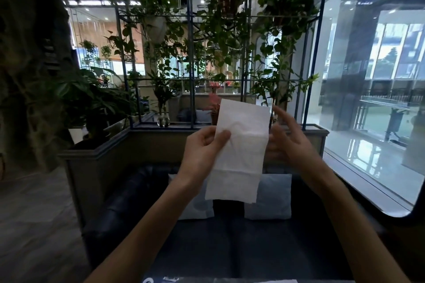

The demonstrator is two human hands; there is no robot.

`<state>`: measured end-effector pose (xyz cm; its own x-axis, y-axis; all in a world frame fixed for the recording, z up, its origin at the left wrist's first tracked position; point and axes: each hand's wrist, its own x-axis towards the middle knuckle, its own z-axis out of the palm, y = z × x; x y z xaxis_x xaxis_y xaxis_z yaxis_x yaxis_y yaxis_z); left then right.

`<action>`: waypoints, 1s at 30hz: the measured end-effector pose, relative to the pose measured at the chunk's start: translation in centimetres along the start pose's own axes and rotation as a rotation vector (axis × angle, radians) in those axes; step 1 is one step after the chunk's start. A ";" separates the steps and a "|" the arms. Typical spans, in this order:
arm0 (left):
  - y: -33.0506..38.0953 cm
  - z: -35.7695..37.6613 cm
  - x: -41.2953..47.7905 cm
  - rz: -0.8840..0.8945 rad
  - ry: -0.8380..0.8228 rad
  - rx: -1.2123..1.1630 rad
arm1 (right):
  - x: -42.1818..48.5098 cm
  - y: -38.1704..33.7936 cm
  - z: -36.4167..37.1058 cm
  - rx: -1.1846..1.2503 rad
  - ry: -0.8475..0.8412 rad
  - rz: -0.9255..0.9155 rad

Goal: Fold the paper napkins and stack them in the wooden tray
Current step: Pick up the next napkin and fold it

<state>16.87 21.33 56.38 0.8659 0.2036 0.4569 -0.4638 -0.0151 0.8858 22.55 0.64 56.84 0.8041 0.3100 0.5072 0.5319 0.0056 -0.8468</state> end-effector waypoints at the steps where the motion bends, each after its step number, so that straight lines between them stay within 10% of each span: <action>1: 0.1 -0.1 0.1 0.007 0.022 -0.003 | -0.5 0.7 0.4 0.091 -0.012 -0.010; 15: 2.6 -2.1 0.8 0.207 -0.022 -0.016 | 1.1 -2.4 3.0 -0.041 0.107 -0.293; 23: 2.4 -2.8 1.8 0.337 0.082 0.613 | 1.8 -1.8 2.0 -0.275 0.134 -0.262; 30: 2.8 -2.5 1.8 0.155 -0.033 0.302 | 2.2 -2.4 2.0 -0.220 0.031 -0.211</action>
<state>16.69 24.15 59.51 0.7975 0.1444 0.5858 -0.5182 -0.3334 0.7876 22.57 3.18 59.70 0.6760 0.2946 0.6754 0.7297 -0.1401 -0.6692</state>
